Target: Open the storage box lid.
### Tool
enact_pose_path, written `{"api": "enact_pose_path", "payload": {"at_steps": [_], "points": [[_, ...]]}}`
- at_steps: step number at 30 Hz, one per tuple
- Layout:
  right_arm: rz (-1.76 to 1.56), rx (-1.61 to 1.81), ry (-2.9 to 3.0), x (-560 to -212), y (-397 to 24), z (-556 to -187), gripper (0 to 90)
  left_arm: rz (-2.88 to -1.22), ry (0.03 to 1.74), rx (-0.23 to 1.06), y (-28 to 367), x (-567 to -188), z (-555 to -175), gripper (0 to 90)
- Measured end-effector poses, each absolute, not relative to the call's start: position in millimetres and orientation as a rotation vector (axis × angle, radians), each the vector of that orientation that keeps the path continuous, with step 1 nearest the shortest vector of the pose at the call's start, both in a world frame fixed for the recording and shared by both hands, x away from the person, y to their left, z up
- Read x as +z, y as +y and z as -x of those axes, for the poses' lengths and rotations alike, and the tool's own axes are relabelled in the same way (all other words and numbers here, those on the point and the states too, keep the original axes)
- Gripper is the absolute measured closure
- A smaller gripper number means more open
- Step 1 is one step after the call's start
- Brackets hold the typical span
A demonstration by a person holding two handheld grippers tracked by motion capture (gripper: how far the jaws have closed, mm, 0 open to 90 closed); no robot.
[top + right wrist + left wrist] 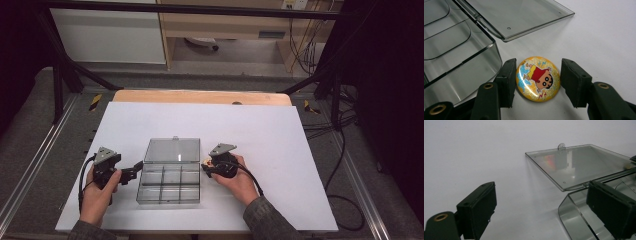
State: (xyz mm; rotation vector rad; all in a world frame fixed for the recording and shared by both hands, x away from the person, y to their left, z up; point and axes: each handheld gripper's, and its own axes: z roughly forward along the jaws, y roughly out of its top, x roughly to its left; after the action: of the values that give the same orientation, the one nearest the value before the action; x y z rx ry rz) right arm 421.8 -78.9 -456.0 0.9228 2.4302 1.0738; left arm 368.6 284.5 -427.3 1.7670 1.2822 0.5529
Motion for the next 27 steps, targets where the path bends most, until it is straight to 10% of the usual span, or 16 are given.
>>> {"api": "enact_pose_path", "payload": {"at_steps": [3,27], "points": [[-0.921,1.142,2.41,-449.6,-79.6,-420.2,64.4,-1.77,1.282,0.549,284.3,-427.5,-368.7,9.1],[-0.941,1.099,2.437,-459.0,-80.5,-428.2,42.8,-1.775,1.28,0.548,282.8,-428.1,-368.8,9.3]]}}
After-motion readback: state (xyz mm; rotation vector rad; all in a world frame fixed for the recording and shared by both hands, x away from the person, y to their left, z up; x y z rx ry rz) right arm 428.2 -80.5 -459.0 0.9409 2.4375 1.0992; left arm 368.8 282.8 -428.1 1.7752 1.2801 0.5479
